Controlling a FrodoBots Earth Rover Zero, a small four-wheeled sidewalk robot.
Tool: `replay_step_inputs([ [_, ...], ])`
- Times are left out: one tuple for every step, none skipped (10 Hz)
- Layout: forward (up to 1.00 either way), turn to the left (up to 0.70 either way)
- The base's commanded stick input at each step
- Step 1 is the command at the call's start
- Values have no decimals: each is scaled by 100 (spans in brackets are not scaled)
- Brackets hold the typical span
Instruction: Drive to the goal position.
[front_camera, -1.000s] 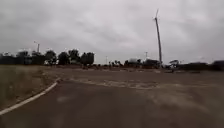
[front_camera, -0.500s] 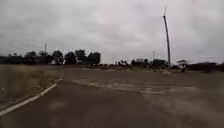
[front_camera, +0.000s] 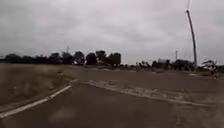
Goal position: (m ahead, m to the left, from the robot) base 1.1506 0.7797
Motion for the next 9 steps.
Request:
replay_step_inputs([
  [85, 3],
  [85, 0],
  [85, 0],
  [85, 0],
  [85, 0],
  [85, 0],
  [85, 0],
  [85, 0],
  [85, 0],
])
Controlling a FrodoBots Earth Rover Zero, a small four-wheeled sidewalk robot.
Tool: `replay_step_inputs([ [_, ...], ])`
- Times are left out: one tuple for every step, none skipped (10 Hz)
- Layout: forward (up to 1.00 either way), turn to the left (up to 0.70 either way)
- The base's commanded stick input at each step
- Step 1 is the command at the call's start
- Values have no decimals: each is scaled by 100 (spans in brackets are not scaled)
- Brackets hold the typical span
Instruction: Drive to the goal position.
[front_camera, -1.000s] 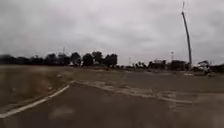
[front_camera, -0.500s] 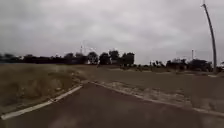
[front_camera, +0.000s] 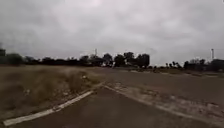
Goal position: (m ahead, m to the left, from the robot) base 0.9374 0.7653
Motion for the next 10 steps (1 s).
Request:
replay_step_inputs([
  [85, 0],
  [85, 0],
  [85, 0],
  [85, 0],
  [85, 0],
  [77, 0],
  [29, 0],
  [0, -15],
  [0, -54],
  [0, -74],
])
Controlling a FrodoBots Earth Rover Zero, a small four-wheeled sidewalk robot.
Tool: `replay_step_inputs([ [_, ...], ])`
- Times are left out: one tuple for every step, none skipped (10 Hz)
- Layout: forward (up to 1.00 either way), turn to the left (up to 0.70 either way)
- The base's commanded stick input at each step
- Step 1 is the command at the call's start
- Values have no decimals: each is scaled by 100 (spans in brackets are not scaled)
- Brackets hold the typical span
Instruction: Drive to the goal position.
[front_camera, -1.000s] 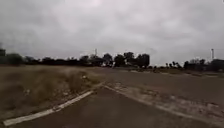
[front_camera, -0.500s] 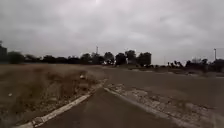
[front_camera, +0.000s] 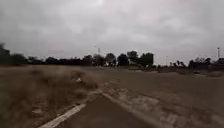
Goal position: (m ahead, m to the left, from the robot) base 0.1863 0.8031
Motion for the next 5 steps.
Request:
replay_step_inputs([
  [0, -74],
  [0, -74],
  [0, -74],
  [0, -74],
  [0, -74],
])
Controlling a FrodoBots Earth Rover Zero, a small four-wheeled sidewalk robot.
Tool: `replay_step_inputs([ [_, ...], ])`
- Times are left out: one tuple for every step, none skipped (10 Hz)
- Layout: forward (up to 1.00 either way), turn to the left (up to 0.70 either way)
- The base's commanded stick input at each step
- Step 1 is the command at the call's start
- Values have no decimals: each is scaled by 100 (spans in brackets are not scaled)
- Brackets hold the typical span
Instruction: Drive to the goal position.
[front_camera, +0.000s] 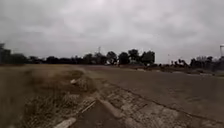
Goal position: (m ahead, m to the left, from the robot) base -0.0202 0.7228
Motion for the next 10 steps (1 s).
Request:
replay_step_inputs([
  [0, -74],
  [0, -74],
  [0, -74],
  [0, -74],
  [0, -74],
  [0, -74],
  [0, -74],
  [0, -74],
  [0, -74],
  [0, -74],
])
